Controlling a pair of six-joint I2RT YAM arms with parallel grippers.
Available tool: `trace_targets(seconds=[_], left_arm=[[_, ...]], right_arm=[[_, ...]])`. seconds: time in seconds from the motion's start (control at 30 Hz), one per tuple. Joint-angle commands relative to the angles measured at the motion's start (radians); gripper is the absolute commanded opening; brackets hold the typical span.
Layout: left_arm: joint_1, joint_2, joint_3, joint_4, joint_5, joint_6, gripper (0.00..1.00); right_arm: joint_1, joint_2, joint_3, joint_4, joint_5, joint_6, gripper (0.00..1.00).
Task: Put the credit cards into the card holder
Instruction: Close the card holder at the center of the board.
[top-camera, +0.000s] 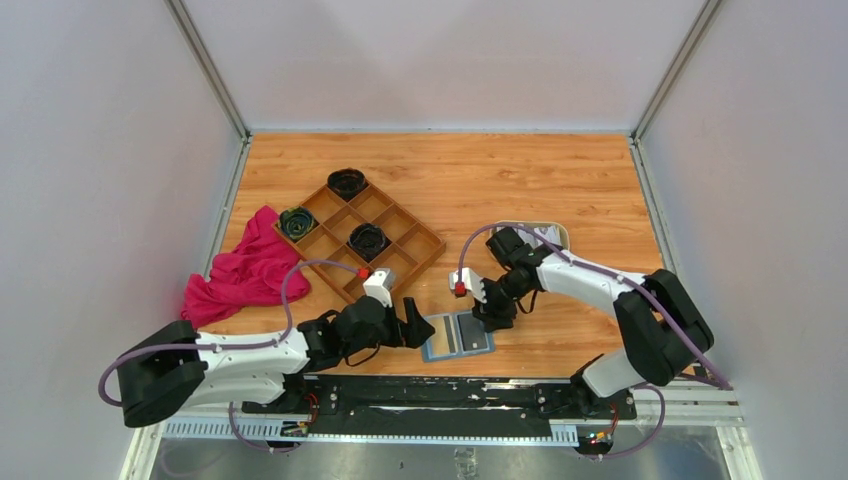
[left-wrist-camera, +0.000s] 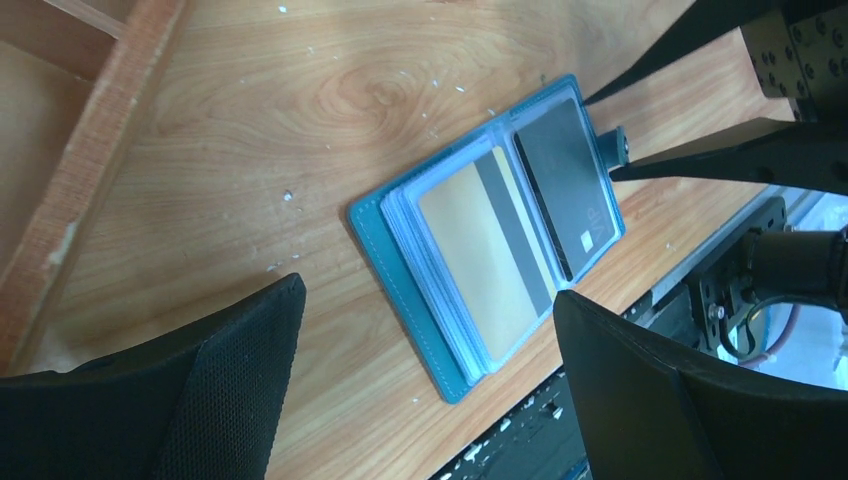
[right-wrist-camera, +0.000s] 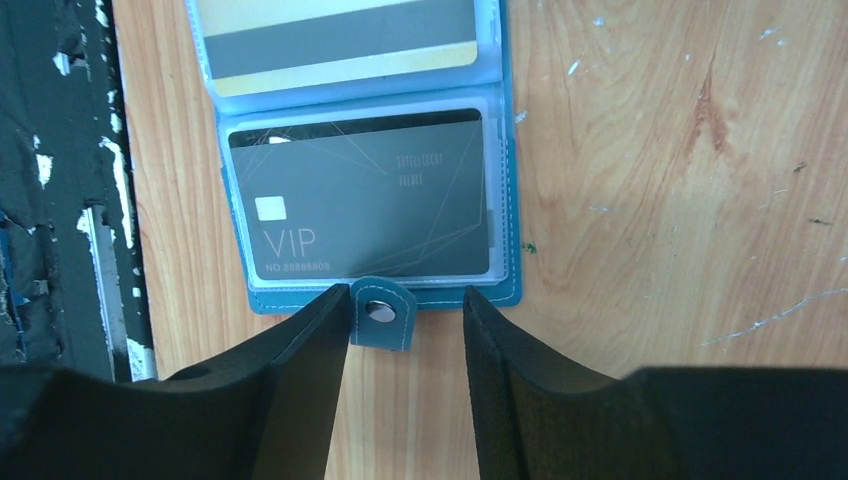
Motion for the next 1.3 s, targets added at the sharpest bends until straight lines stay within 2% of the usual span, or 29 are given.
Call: trace_targets(seconds=[0.0,0.27,0.47,0.73,0.9,1.03,1.27], left_arm=[[0.037,0.030,0.001,0.042,0.007,-0.015,0.97],[0.054,0.107,0.015,0.083,0.065,-0.083,0.90],[0.055,0.209,0.019,0.159,0.092,-0.137,0.78],[0.055,0.286,0.034,0.184,0.105,-0.161,0.72],[0.054,0.271,-0.008,0.342,0.134,-0.201,0.67],[0.054,0.272,-0.060,0.529,0.153,-0.244,0.64],[0.055,0.401,-0.076,0.796,0.237,-0.290,0.60]], right_arm=[[0.017,0.036,0.029,-0.024,0.047,0.000,0.48],[0.018,0.064,0.042,-0.025,0.122,0.018,0.40],[0.018,0.084,0.048,-0.030,0.155,0.022,0.34],[0.017,0.090,0.050,-0.043,0.139,0.018,0.32],[0.018,0.097,0.055,-0.054,0.131,0.018,0.31],[0.018,0.098,0.058,-0.056,0.124,0.021,0.31],[0.017,0.099,0.061,-0.060,0.119,0.028,0.31]])
